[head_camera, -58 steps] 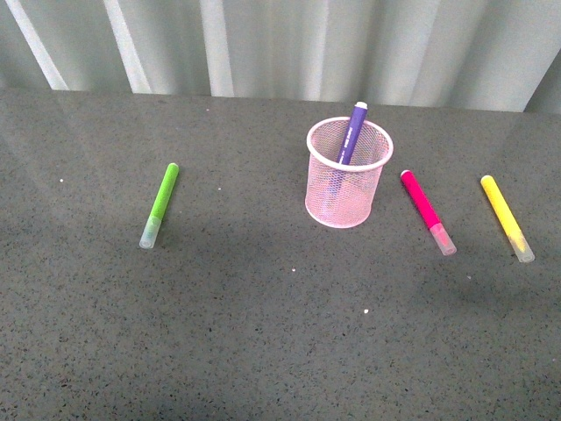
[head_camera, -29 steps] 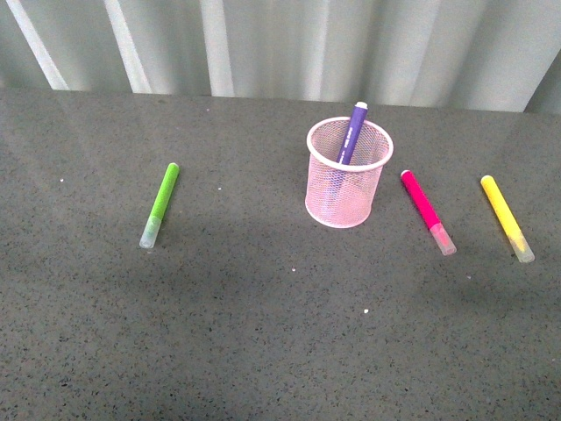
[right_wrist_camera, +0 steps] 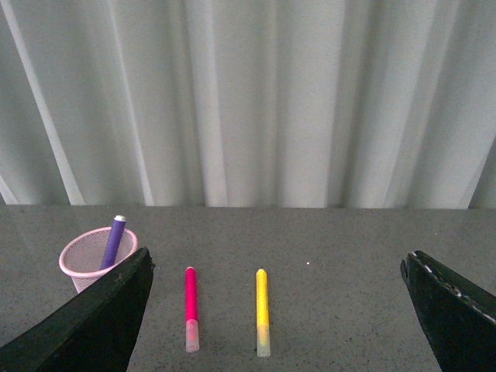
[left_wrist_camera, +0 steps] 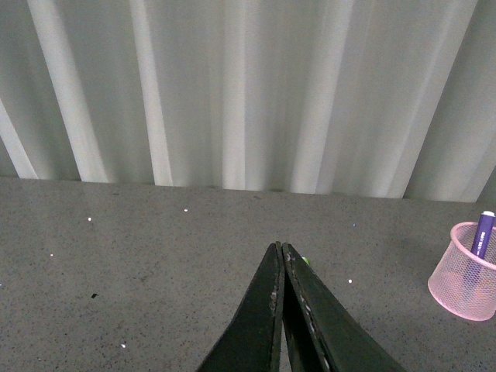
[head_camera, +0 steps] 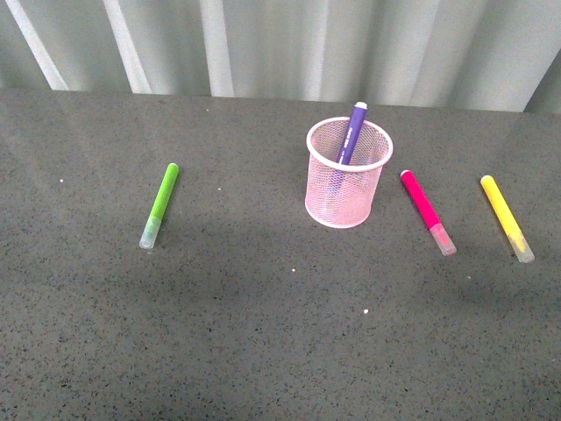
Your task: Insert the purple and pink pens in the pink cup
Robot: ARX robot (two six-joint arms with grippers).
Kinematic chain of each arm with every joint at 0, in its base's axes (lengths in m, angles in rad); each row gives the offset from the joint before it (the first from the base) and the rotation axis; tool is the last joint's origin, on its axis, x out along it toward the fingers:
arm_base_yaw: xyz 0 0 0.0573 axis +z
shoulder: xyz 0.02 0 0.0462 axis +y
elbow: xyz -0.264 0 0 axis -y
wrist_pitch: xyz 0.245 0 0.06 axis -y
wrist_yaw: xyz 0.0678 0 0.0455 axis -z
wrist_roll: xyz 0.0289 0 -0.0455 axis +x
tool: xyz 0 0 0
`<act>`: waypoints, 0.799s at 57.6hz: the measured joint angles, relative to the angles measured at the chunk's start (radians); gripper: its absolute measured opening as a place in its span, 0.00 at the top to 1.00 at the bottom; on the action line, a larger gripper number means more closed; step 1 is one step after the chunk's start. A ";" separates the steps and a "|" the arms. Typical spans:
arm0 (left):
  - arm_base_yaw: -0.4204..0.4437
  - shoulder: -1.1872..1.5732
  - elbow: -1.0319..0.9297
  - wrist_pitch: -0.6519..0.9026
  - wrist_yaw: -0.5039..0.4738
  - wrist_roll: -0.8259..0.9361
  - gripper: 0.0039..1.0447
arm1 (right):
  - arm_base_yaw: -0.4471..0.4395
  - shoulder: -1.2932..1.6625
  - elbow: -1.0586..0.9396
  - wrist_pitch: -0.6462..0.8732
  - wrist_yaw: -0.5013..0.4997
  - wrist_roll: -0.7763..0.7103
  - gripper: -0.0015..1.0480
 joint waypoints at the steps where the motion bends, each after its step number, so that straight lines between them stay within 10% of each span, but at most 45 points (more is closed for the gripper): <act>1: 0.000 -0.005 0.000 -0.005 0.000 0.000 0.97 | 0.000 0.000 0.000 0.000 0.000 0.000 0.07; 34: 0.000 -0.214 0.000 -0.220 0.000 0.001 0.97 | 0.000 0.000 0.000 0.000 0.000 0.000 0.07; 46: 0.000 -0.214 0.000 -0.221 0.000 0.002 0.65 | 0.000 0.000 0.000 0.000 0.000 0.000 0.07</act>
